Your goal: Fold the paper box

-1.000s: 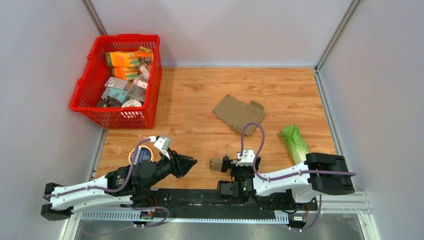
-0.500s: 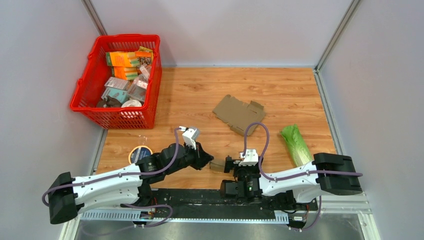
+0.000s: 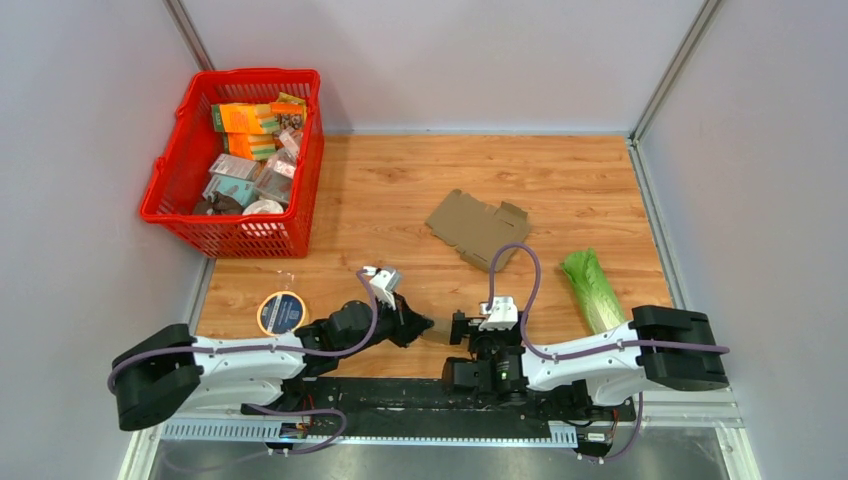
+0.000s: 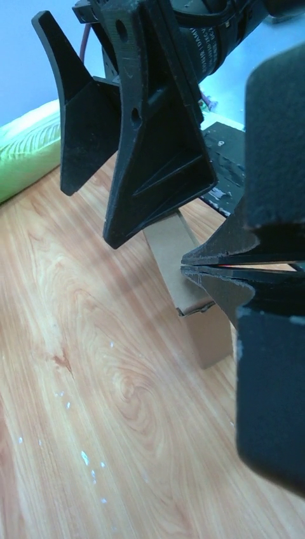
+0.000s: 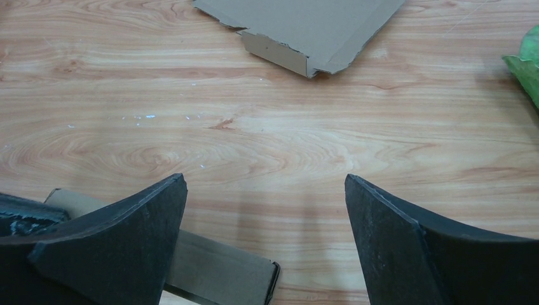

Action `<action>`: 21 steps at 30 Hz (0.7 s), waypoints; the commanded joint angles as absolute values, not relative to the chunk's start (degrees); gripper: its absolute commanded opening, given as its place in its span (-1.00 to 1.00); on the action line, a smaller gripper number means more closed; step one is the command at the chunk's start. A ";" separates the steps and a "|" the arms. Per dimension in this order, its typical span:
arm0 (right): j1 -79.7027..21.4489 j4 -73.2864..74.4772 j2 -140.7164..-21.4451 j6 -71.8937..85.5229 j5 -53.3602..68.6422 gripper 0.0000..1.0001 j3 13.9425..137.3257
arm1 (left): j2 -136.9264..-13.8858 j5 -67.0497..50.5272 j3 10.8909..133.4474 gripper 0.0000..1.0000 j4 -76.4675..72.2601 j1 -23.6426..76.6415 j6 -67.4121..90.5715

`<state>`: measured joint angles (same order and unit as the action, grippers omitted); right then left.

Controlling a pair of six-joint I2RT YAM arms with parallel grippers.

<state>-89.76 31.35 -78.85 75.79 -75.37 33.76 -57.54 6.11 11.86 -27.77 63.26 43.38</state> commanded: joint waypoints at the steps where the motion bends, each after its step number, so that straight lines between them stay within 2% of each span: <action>1: -89.56 31.82 -76.38 72.43 -71.55 1.00 32.17 | -65.03 5.54 8.54 -0.85 -36.72 62.93 43.50; 4: -87.55 34.45 -71.47 69.64 -67.43 1.00 32.26 | -66.53 6.59 7.65 -0.85 -38.32 63.02 44.91; 9: -80.78 30.67 -49.87 57.23 -53.37 1.00 26.29 | -63.29 7.47 8.88 -0.85 -31.56 63.02 44.30; 12: -80.86 31.64 -40.53 55.99 -53.09 1.00 22.70 | -61.35 7.91 8.96 -0.85 -29.45 63.02 44.47; 15: -80.77 27.96 -40.95 54.24 -53.00 1.00 20.40 | -61.08 7.91 9.05 -0.85 -29.27 63.02 44.56; 21: -81.12 29.10 -51.40 56.42 -55.63 1.00 25.49 | -63.72 7.29 9.76 -0.85 -30.49 63.02 45.35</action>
